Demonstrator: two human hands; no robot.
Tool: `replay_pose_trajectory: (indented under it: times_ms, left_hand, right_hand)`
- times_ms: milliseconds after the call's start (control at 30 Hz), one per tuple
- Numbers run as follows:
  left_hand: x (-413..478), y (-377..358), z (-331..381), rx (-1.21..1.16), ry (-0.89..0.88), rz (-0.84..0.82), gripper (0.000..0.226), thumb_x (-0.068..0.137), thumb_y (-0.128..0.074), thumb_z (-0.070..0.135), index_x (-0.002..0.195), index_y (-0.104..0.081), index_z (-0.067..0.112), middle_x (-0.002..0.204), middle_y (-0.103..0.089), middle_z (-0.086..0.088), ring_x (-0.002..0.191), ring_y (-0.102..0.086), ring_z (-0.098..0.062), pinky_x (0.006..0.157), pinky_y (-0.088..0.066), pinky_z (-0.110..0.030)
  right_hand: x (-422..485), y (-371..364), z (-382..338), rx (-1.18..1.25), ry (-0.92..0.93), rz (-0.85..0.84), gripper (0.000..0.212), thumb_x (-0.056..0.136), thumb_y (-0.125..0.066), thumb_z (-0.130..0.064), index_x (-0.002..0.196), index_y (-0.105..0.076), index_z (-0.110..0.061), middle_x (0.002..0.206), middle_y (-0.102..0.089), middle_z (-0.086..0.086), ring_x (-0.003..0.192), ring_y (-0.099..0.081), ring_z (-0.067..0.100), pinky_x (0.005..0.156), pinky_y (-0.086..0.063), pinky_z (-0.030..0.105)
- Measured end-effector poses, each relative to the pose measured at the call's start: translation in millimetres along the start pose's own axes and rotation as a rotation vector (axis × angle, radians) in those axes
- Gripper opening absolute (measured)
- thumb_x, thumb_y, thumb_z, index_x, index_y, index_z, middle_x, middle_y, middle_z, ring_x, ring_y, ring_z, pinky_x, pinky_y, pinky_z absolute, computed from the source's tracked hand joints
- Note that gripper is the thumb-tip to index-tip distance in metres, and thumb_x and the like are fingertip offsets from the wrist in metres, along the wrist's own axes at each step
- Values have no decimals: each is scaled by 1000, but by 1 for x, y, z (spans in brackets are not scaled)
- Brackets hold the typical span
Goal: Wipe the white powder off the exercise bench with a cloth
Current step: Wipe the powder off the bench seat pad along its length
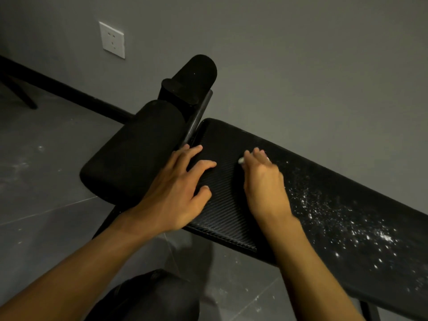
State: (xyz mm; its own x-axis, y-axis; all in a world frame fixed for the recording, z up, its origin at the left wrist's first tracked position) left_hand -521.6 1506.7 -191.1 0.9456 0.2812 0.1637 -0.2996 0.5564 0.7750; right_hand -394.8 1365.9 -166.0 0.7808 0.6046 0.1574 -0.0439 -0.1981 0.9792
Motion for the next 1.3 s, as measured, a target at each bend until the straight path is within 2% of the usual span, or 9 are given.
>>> replay_pose_trajectory:
  times_ms: [133,333,500,600,733,900,1033,1167,1300]
  left_hand:
    - [-1,0,-2,-22,-12,6,53,97,-56,33,148,-41,33,166,-14,3,155,-1,-16,113,-5,-29]
    - [1,-2,-4,-37,-21,32,53,96,-57,32,146,-43,33,165,-15,4,154,-2,-13,112,-2,-21]
    - [0,-1,-4,-13,-23,9,56,89,-44,43,144,-44,33,164,-18,2,153,-7,-15,112,-9,-26]
    - [-1,-1,-5,-1,-17,-2,56,89,-43,43,145,-43,34,164,-17,2,153,-7,-15,112,-10,-27]
    - [-1,-4,-7,32,-11,-4,58,88,-40,46,145,-39,37,163,-17,3,153,-8,-16,115,-13,-32]
    - [1,-4,-6,51,-6,-5,61,86,-32,53,144,-41,36,162,-22,1,153,-12,-19,117,-17,-35]
    - [1,-3,-8,41,7,-21,58,87,-38,49,144,-41,36,163,-21,1,153,-12,-19,119,-19,-39]
    - [4,-2,-9,49,-2,-20,53,91,-47,44,144,-43,35,162,-22,0,152,-14,-20,118,-19,-40]
    - [3,0,-4,117,1,-22,54,92,-43,47,144,-43,34,161,-25,-3,153,-15,-23,120,-22,-46]
  right_hand:
    - [25,-5,0,0,-98,25,39,103,-49,-11,142,-49,-9,150,-44,18,145,-36,31,113,-38,41]
    - [-2,-3,-9,68,64,37,41,101,-54,-8,142,-51,-7,149,-46,20,144,-39,33,114,-35,38]
    - [70,-7,2,127,-75,41,24,95,-58,-2,119,-61,-8,120,-55,14,103,-62,29,92,-55,44]
    - [57,-5,-7,97,-30,50,32,97,-55,-2,128,-58,-8,132,-53,15,120,-56,31,104,-49,42]
    - [1,-1,-23,99,190,-26,52,96,-56,0,147,-43,-4,154,-38,21,145,-35,34,120,-24,33]
    - [41,-7,-11,63,73,4,34,97,-54,-3,131,-57,-6,138,-52,17,132,-48,31,108,-39,34]
    - [6,-4,-25,79,125,-16,46,97,-55,-1,143,-48,-3,153,-40,22,144,-37,33,119,-27,33]
    - [-72,5,-20,0,190,-19,68,70,-82,6,134,-59,-1,141,-55,24,131,-55,37,105,-36,32]
    - [-72,3,-1,0,138,54,59,74,-81,4,130,-63,-2,137,-59,23,123,-62,35,96,-50,37]
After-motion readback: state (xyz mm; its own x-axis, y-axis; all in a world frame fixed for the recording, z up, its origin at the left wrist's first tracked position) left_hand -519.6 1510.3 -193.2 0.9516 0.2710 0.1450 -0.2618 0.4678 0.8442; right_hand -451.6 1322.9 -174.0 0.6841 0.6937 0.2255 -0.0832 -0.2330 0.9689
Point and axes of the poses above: each hand's wrist, its own x-axis towards the middle knuckle, its own y-axis out of the back of the hand, z = x × y, the point moved 2 cm from there along x, towards the middle knuckle
